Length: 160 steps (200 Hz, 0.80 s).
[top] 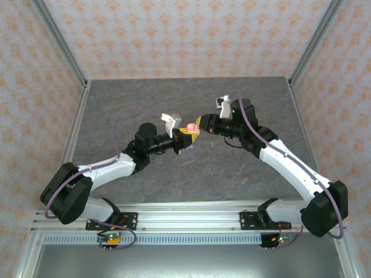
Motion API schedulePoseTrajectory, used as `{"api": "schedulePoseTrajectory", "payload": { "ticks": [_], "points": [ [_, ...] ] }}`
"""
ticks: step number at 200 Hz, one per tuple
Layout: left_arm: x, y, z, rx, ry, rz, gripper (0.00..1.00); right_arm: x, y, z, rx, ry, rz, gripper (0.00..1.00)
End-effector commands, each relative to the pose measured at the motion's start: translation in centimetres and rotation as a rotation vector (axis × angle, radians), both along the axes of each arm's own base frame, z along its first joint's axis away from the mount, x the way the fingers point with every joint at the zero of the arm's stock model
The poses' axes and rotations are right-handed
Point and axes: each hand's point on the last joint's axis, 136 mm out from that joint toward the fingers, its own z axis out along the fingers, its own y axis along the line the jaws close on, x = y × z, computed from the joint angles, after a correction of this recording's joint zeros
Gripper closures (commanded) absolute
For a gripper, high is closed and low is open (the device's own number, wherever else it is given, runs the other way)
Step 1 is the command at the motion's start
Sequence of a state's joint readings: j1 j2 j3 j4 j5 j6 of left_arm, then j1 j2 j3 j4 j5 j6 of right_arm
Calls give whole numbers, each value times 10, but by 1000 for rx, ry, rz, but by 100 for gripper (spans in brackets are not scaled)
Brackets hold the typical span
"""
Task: Insert the wireless bluetooth earbuds into the charging case
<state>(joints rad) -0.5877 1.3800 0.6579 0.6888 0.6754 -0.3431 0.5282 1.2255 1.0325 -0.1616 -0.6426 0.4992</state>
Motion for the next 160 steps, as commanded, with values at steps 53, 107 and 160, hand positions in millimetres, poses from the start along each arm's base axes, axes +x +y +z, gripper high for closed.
{"api": "schedulePoseTrajectory", "payload": {
  "ticks": [53, 107, 160],
  "points": [
    [-5, -6, 29, -56, -57, -42, 94, -1, -1, 11, -3, -53, -10, 84],
    [-7, -6, 31, -52, -65, -47, 94, 0, -2, 7, -12, -46, -17, 84],
    [-6, -6, 31, -57, -58, -42, 94, -1, -1, 1, -25, -37, -16, 84]
  ]
}}
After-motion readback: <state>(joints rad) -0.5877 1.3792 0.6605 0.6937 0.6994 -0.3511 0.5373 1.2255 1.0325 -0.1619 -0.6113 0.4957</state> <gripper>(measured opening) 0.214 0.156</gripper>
